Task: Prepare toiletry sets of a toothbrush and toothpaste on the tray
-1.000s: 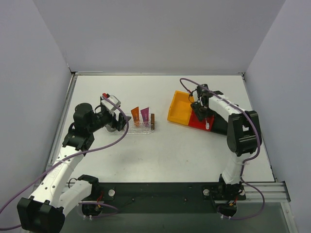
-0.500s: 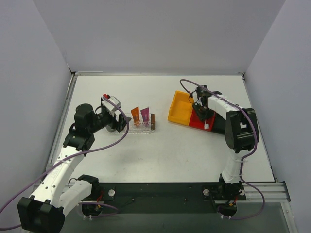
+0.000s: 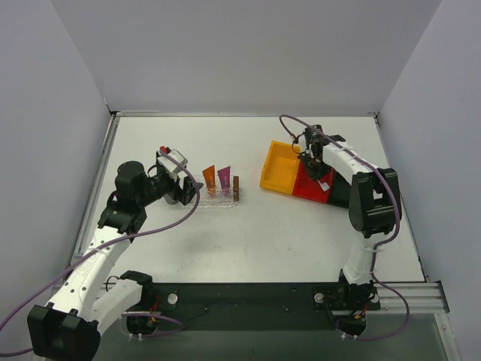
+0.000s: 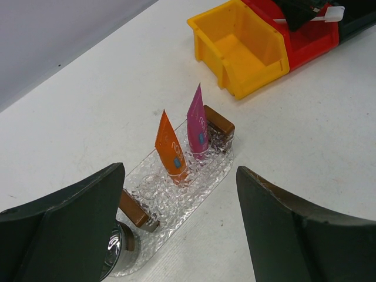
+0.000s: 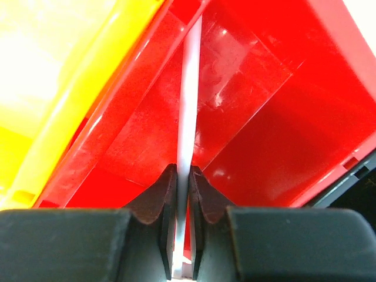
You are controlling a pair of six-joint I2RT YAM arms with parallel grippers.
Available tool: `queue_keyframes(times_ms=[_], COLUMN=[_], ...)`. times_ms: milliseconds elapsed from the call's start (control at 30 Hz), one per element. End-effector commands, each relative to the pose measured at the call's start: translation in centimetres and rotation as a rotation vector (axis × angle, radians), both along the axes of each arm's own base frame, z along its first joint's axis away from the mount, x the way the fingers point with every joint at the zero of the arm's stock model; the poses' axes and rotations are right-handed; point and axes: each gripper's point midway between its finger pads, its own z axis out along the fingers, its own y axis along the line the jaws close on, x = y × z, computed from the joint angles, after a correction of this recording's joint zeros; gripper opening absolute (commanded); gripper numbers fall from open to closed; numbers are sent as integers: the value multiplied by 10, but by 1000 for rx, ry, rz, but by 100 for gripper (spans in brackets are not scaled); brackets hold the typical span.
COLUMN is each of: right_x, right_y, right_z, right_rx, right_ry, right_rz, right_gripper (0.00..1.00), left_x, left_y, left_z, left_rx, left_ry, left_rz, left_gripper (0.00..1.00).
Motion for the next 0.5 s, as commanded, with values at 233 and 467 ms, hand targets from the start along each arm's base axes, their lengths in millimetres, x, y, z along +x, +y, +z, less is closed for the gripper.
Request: queue_keyframes(times_ms=[233, 467], right_x=[-17, -54], right_y=[-4, 2], right_z=[74, 117], right_rx=[39, 102], right_ry=[-83, -101], right_rz=[-19, 26], right_gripper=[1, 0], left_x=[-8, -16], left_y=[-15, -37], left_z=[27, 39], left_rx=[-44, -78], left_ry=[-67, -53], left_rz=[-109, -212], left_gripper=[87, 86])
